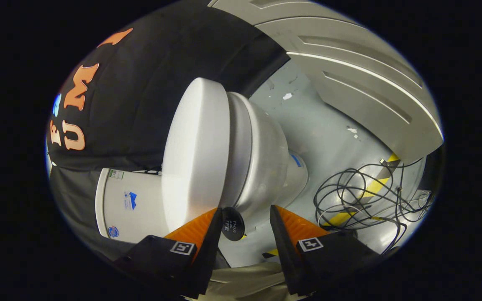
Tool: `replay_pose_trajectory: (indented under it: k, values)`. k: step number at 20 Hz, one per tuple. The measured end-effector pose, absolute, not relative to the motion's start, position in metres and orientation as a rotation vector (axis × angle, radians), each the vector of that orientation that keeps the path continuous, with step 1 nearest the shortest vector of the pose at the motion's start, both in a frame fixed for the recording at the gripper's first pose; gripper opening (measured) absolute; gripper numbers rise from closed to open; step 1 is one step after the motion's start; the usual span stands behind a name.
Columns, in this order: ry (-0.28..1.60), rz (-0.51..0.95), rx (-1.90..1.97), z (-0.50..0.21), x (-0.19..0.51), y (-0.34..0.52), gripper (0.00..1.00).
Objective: Open the toilet lid.
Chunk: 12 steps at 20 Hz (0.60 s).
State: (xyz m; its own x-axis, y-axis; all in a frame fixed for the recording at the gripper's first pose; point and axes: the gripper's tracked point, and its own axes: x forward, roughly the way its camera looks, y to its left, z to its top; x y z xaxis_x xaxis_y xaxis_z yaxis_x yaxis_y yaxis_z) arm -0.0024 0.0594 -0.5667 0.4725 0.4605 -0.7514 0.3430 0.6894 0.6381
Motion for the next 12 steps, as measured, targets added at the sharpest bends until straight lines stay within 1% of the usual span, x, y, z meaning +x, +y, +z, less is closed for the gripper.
replay_pose_trajectory:
  k: [1,3,5,7,10,12]
  values:
    - [1.1,0.092,0.877,-0.564,0.002,0.063,0.72]
    - [1.098,0.102,0.882,-0.566,0.002,0.06,0.51]
    - [1.095,0.107,0.893,-0.567,0.004,0.062,0.51]
    - [1.085,0.115,0.903,-0.564,0.006,0.064,0.34]
    - [1.082,0.105,0.949,-0.56,0.008,0.065,0.28]
    - [1.09,0.092,0.993,-0.556,0.006,0.065,0.21]
